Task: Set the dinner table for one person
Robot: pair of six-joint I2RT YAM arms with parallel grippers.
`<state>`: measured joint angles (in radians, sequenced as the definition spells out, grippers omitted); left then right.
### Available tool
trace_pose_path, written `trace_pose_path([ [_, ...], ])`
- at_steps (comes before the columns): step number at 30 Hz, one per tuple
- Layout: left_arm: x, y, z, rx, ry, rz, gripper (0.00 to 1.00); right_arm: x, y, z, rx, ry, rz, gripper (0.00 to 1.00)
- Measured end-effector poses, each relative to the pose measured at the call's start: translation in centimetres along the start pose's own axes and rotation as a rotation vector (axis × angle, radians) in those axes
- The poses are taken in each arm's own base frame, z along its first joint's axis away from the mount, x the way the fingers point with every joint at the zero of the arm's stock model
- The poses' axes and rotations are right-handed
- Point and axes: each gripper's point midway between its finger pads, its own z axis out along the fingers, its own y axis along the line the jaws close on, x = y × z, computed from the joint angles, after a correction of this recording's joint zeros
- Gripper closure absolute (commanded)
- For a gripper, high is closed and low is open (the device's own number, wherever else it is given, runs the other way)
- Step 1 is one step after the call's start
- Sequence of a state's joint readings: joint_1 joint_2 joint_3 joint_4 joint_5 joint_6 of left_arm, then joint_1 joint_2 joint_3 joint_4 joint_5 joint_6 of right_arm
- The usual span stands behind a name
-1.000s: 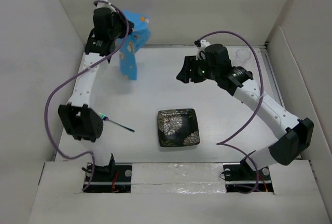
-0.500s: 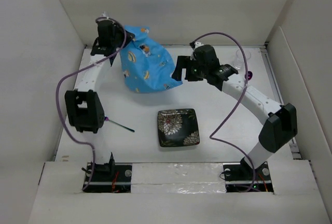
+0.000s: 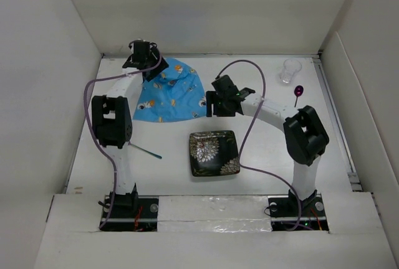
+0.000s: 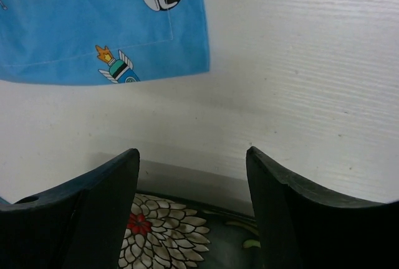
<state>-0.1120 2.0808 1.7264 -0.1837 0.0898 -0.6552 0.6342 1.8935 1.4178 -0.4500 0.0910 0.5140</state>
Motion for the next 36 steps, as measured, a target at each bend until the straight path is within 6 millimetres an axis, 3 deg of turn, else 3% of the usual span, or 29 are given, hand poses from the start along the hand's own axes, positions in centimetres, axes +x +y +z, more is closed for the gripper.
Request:
trace_pose_path([
  [3, -1.7, 0.8, -3.6, -0.03, -0.079, 0.04, 0.39, 0.3, 0.7, 1.7, 0.025, 0.015, -0.017, 0.27],
  [7, -5.1, 2.7, -9.7, -0.081, -0.224, 0.056, 0.46, 0.4, 0.4, 4.2, 0.073, 0.036, -0.016, 0.37],
  [10, -4.8, 5.7, -11.9, -0.156, -0.261, 0.056, 0.54, 0.3, 0.0, 5.7, 0.09, 0.047, -0.006, 0.42],
  [17, 4.7, 15.7, -9.9, -0.396, 0.01, 0.071, 0.52, -0.7, -0.2, 6.6, 0.083, 0.042, 0.016, 0.54],
  [18, 5.7, 17.1, -9.9, -0.421, 0.047, 0.062, 0.52, -0.8, -0.2, 6.7, 0.08, 0.042, 0.019, 0.59],
  [21, 7.3, 20.7, -10.6, -0.478, 0.12, 0.012, 0.5, -0.7, 0.0, 6.7, 0.066, 0.047, 0.026, 0.65],
  [23, 7.2, 22.1, -11.1, -0.503, 0.133, -0.009, 0.49, -0.6, 0.2, 6.7, 0.052, 0.054, 0.029, 0.65],
  [32, 8.4, 22.1, -10.3, -0.483, 0.196, 0.02, 0.46, -0.8, 1.2, 6.9, -0.009, 0.054, 0.038, 0.58],
  [34, 9.0, 22.2, -9.4, -0.489, 0.226, 0.04, 0.47, -0.7, 1.2, 6.8, -0.013, 0.056, 0.038, 0.62],
  [36, 8.7, 21.2, -8.7, -0.47, 0.22, 0.057, 0.58, -0.7, 1.3, 6.8, -0.018, 0.058, 0.038, 0.7],
])
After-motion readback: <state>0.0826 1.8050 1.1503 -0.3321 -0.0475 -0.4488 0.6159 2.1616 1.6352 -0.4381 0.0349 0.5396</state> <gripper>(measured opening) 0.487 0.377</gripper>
